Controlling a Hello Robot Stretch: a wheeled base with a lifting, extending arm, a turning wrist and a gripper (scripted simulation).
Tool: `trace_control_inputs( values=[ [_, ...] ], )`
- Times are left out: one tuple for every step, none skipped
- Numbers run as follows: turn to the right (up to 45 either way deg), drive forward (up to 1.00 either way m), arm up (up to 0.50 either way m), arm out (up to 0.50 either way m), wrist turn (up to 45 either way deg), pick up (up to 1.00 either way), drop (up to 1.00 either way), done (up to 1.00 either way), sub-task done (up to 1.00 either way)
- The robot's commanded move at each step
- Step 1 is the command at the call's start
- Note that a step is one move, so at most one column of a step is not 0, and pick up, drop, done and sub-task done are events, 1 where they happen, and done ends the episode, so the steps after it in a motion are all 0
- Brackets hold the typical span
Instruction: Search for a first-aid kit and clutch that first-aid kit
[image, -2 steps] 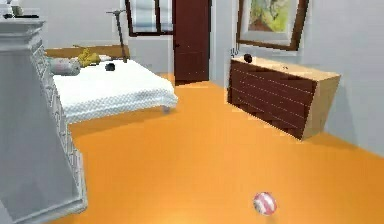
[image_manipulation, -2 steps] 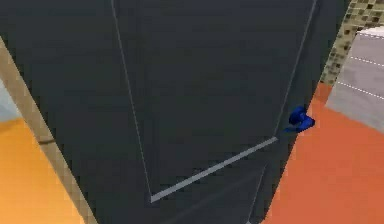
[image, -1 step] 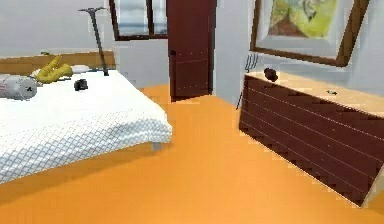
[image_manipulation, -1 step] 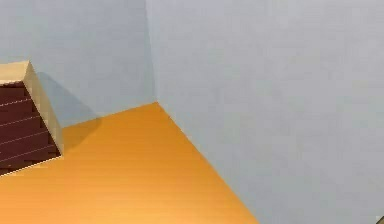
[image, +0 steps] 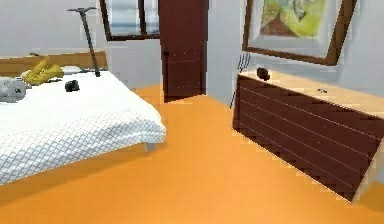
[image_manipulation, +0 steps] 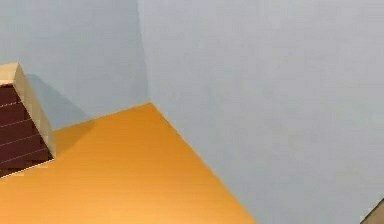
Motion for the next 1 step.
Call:
trace_control_inputs(
  values=[
    [3.0,0.0,0.0,0.0,0.0,0.0,0.0,0.0,0.0]
  ],
)
